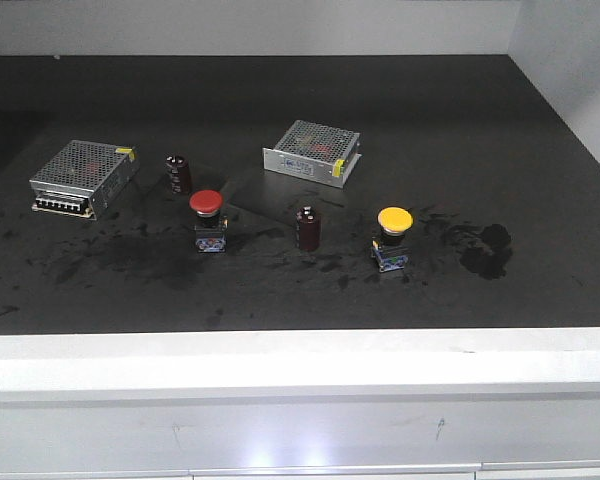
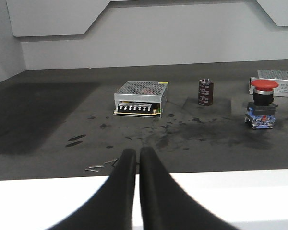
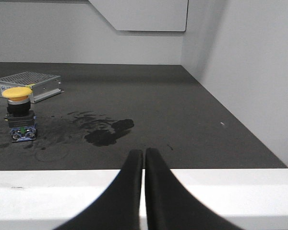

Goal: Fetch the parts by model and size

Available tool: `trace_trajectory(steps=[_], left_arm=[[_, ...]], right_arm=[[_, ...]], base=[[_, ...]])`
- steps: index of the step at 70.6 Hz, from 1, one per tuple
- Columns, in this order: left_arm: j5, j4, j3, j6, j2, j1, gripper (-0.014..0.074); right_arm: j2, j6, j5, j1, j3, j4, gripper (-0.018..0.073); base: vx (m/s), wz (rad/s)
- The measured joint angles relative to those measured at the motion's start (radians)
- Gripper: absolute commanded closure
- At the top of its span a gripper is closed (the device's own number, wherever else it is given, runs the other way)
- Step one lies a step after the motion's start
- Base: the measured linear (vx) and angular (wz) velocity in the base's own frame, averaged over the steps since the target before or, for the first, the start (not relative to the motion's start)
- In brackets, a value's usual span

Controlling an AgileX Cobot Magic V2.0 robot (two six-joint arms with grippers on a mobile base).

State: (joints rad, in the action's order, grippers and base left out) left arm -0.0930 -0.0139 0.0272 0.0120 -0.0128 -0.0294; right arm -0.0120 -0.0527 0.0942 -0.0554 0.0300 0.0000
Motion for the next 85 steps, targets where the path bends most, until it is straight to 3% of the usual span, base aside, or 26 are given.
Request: trace_trajectory(steps=[67, 85], left_arm=[[0.01, 0.0, 0.0, 0.0, 0.0, 0.0, 0.0603], [0.196, 0.026, -0.017, 0.013, 0.0, 0.0, 0.0603]], right_arm=[[0.0, -0.002, -0.003, 0.0, 0.0, 0.0, 0.0569], [0.0, 0.016, -0.185, 0.0, -0.015, 0.044, 0.0569]], base=[[0.0, 0.0], [0.0, 0.0]])
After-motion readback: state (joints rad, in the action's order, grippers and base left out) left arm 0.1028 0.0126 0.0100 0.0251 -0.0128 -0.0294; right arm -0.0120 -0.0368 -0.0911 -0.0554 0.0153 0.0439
